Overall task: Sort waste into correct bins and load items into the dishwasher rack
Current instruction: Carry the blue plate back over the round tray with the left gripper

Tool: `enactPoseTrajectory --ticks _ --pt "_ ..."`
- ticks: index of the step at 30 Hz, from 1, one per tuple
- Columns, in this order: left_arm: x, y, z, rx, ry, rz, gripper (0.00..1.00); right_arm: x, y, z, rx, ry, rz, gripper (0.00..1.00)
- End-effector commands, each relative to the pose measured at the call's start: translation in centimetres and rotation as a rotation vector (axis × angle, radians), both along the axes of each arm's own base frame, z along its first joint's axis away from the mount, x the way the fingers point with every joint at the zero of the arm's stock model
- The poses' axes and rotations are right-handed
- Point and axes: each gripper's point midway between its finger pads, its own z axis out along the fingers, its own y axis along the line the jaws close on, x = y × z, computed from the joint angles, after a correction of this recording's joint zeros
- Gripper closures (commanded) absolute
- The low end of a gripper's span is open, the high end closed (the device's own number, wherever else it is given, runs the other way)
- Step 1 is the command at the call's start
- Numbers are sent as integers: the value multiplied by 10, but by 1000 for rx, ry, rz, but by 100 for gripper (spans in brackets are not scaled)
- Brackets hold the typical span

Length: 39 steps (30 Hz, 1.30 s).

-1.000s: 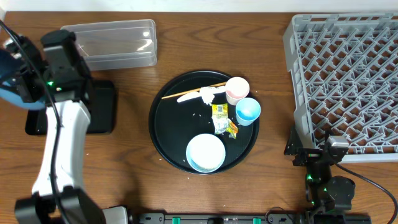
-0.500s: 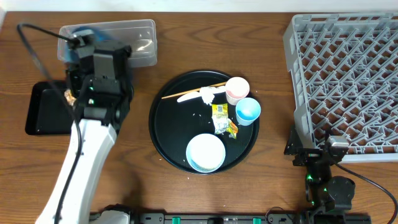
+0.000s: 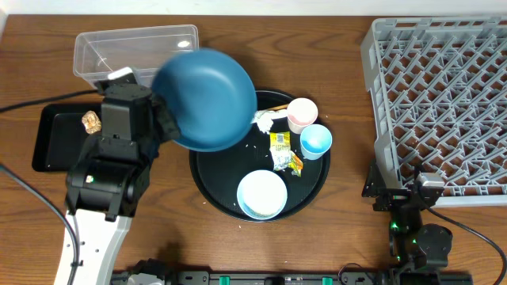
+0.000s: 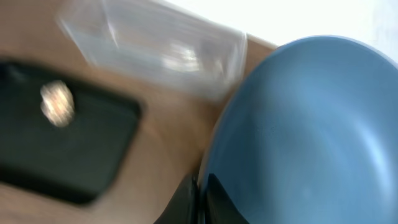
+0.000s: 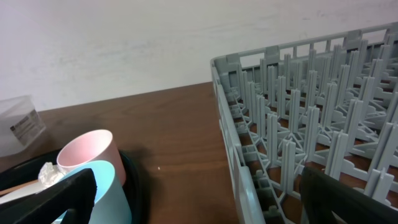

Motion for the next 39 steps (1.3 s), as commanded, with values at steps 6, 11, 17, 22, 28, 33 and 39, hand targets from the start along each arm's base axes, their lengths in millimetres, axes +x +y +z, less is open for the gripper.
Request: enactPoseTrajectory --ticks 6,11,17,22,28,33,39 --pt "-4 -34 -6 -201 63 -83 94 0 1 -2 -15 5 4 1" --pt "-2 -45 -22 -236 125 -121 93 1 0 15 2 -64 -8 1" --pt "11 -48 -52 -221 213 -115 94 -8 50 27 427 -35 279 1" --pt "20 -51 -62 -168 222 -184 94 -14 64 26 601 30 359 1" --pt "16 -69 -58 -184 215 -321 94 -18 67 55 713 -47 414 1" --pt "14 -76 -59 -114 211 -386 94 -18 68 57 784 -18 416 1" --pt "16 -74 -60 -15 195 -351 94 -9 71 56 760 146 364 1"
